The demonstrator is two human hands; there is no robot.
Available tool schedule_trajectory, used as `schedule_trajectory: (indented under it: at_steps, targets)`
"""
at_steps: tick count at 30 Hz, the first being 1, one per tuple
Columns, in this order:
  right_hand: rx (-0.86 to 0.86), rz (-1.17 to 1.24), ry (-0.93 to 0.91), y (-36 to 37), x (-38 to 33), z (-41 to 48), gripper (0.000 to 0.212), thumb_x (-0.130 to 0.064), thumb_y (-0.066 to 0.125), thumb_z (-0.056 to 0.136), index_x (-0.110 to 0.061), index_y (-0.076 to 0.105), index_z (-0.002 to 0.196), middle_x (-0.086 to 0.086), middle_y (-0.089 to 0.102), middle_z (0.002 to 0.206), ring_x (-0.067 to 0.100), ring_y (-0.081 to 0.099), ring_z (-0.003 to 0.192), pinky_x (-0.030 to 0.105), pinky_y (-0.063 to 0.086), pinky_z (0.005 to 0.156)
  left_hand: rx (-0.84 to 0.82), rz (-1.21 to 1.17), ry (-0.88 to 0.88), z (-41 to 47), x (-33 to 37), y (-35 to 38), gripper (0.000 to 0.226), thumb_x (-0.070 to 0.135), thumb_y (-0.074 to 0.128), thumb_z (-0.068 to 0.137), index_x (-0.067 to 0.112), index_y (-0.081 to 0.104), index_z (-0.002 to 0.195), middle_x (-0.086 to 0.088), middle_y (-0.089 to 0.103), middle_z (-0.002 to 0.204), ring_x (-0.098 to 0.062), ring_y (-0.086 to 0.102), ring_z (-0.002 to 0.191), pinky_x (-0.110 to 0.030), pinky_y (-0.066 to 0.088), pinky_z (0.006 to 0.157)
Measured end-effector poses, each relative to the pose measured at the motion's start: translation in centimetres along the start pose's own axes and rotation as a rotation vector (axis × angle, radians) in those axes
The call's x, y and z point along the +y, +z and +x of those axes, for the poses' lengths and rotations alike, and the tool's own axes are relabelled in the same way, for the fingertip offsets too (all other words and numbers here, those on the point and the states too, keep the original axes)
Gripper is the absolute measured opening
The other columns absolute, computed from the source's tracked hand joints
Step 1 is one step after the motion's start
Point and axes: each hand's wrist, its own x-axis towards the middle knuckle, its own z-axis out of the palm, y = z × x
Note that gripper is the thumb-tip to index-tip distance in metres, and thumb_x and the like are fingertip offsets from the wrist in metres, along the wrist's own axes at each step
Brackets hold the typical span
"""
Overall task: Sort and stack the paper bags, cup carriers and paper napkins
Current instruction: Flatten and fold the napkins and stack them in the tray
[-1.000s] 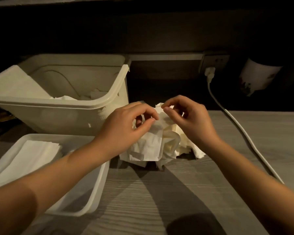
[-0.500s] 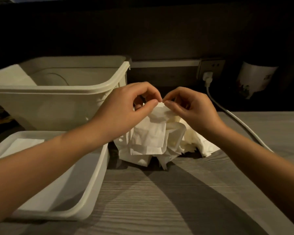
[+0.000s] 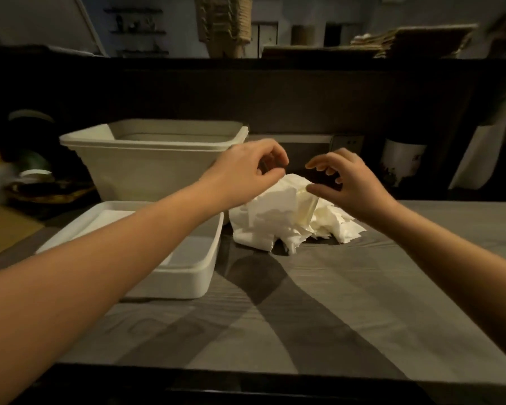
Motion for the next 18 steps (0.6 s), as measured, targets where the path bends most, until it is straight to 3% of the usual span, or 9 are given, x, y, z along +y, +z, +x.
schedule_trajectory:
  at_steps: [4,6,10,14,18]
  targets:
    - [-0.156,-0.138,0.031,-0.5,-1.4,-1.6,0.066,-0.041,0.069,0.079,-0.036,0.038,0.137,-0.001,0.031,0.141,0.021,0.022,0.13,0.035,0.028,0.105,-0.042,-0.003,-0.076,-2.2,0.1,-0.1,0.018,0.027,0.057,0.09,0.026,0.057,0.108,0.015,0.053,0.088,-0.001,0.051,0.077,-0.023,0.045,0.075]
    - [-0.213,-0.174,0.037,-0.1,-2.1,-2.1,0.072,-0.045,0.07,0.078,-0.04,0.032,0.139,-0.003,0.024,0.145,0.022,0.015,0.134,0.038,0.023,0.109,-0.094,0.046,-0.102,-3.1,0.1,0.3,0.029,0.029,0.057,0.09,0.026,0.051,0.118,0.007,0.053,0.105,-0.01,0.053,0.096,-0.032,0.047,0.087]
    - [-0.309,-0.18,0.091,1.8,-2.6,-1.2,0.081,-0.055,0.068,0.074,-0.048,0.022,0.141,-0.006,0.013,0.152,0.024,0.005,0.14,0.047,0.018,0.113,-0.177,0.145,-0.219,-2.4,-0.8,1.7,0.052,0.035,0.054,0.091,0.026,0.034,0.138,-0.004,0.037,0.14,-0.023,0.034,0.13,-0.04,0.035,0.106]
    - [-0.228,0.032,0.207,3.5,-1.8,1.1,0.063,-0.059,0.055,0.082,-0.044,0.032,0.139,-0.005,0.022,0.152,0.023,0.011,0.141,0.046,0.018,0.112,-0.134,-0.024,-0.392,0.3,-2.0,3.0,0.052,0.039,0.045,0.096,0.024,0.028,0.143,-0.007,0.025,0.149,-0.026,0.033,0.134,-0.042,0.036,0.107]
    - [-0.124,0.064,0.329,4.8,0.8,3.1,0.054,-0.067,0.04,0.086,-0.043,0.043,0.134,-0.005,0.031,0.151,0.024,0.017,0.141,0.051,0.015,0.114,-0.162,0.093,-0.414,3.3,-2.9,5.0,0.049,0.041,0.038,0.098,0.024,0.029,0.143,-0.006,0.027,0.15,-0.026,0.034,0.133,-0.039,0.033,0.105]
